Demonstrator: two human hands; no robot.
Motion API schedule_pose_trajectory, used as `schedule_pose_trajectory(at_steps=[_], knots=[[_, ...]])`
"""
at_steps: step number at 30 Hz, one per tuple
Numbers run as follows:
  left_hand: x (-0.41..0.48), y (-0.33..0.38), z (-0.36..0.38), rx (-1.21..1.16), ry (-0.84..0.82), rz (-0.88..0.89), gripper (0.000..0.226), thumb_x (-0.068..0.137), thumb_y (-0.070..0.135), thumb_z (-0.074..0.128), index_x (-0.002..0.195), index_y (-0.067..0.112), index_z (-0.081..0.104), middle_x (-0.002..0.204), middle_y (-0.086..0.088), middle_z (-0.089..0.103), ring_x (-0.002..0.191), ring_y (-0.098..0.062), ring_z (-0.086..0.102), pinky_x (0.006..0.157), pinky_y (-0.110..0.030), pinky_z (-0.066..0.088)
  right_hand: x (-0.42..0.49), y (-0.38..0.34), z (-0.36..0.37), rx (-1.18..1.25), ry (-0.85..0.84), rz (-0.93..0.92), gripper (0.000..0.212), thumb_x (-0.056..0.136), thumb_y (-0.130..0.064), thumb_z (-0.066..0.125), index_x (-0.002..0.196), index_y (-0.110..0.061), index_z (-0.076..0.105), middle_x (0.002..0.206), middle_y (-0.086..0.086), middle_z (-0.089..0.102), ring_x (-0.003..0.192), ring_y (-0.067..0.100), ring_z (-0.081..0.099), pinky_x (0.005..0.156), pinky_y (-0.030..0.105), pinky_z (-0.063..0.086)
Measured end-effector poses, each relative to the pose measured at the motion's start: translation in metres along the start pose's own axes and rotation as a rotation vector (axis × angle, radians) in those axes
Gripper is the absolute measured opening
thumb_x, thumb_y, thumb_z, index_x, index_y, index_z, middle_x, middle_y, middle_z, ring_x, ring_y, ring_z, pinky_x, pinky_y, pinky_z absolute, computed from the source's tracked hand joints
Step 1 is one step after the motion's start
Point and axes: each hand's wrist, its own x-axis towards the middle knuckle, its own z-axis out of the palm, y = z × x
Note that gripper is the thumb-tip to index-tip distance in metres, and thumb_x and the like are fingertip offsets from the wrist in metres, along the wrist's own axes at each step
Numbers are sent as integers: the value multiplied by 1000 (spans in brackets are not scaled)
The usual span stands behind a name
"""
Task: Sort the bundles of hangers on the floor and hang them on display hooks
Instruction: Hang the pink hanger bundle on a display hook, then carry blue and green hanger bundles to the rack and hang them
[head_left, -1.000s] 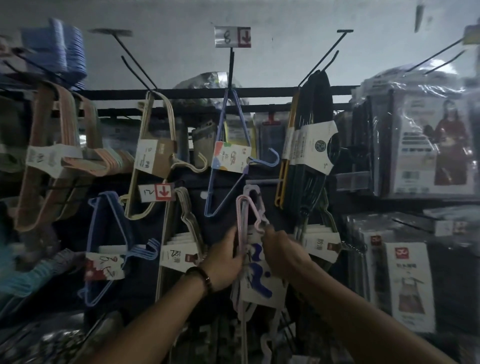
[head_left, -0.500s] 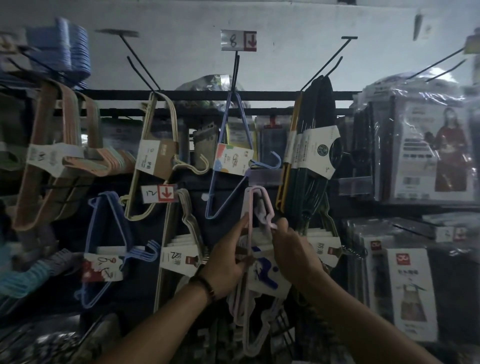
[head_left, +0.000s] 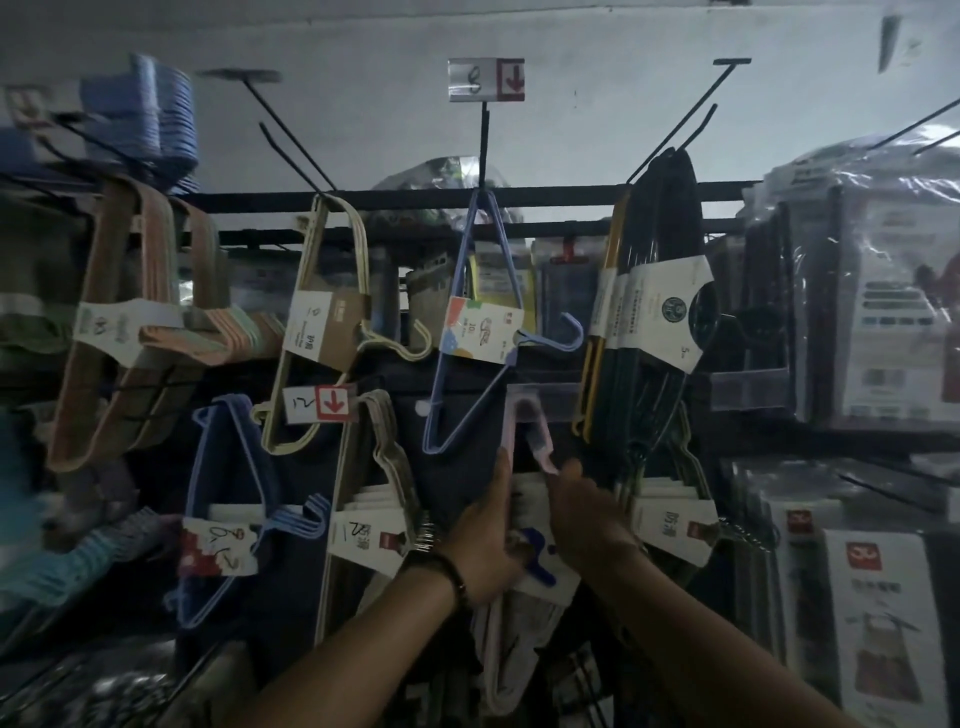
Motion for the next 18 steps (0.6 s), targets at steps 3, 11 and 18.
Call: schedule_pose_trajectory(at_steps=[3, 11, 18], knots=[[1, -9, 12, 26, -4, 7, 115, 94, 45, 65, 145, 56, -37, 162, 12, 40, 141, -14, 49, 117, -41, 43, -3, 3, 4, -25, -1, 29, 31, 103, -30, 53, 129, -13, 47, 113, 8, 68, 93, 23, 73, 69, 34, 61], [-24, -26, 20, 191, 11, -3, 68, 93, 42, 58, 155, 45, 30, 145, 17, 58, 132, -4, 56, 112, -31, 47, -33, 14, 10, 218, 265, -3, 38, 95, -48, 52, 121, -21, 45, 112, 3, 62, 93, 23, 66, 66, 38, 57], [-126, -48, 16, 534, -90, -395, 32, 94, 55, 49, 117, 37, 61, 111, 10, 70, 93, -13, 66, 78, -31, 57, -92, -51, 56, 454, 59, -438, 23, 95, -43, 41, 106, -26, 52, 96, 0, 62, 83, 25, 63, 67, 39, 52]])
